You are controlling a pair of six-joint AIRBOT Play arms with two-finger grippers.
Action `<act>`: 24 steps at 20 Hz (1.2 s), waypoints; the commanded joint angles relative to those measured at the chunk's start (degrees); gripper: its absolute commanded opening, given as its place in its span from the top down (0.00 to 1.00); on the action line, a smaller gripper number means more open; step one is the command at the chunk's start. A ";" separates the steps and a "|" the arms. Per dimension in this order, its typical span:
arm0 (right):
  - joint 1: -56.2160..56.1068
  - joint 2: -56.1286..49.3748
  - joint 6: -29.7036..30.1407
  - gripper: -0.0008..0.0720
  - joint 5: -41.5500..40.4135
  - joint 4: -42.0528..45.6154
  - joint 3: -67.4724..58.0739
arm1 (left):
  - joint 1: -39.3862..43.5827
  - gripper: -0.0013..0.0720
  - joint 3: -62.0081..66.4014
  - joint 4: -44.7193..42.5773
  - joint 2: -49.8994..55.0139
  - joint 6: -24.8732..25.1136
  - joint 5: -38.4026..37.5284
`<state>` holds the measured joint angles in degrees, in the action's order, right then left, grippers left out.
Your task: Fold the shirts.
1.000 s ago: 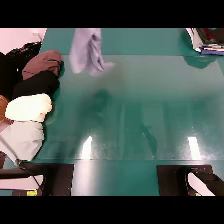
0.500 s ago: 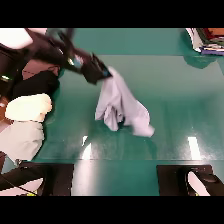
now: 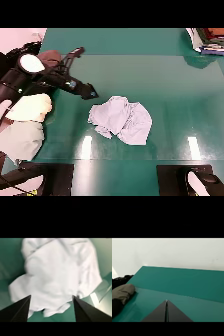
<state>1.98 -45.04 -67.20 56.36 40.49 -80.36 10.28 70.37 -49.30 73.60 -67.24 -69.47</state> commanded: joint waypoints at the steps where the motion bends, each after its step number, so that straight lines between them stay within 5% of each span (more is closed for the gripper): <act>1: 0.02 -0.22 -0.46 0.97 0.94 -0.07 0.00 | -8.37 0.16 -7.41 -0.28 -0.04 -0.42 -1.16; 10: -2.40 -5.62 -2.40 0.97 3.58 -0.39 0.00 | -7.06 0.16 -28.98 9.18 0.44 8.37 10.01; 24: -6.38 -8.76 -2.43 0.97 2.99 -0.33 0.00 | -0.74 0.17 -29.00 7.17 0.44 7.61 15.67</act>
<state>-4.27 -53.74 -69.58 59.59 40.21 -80.36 8.84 41.43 -41.30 74.00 -59.55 -54.06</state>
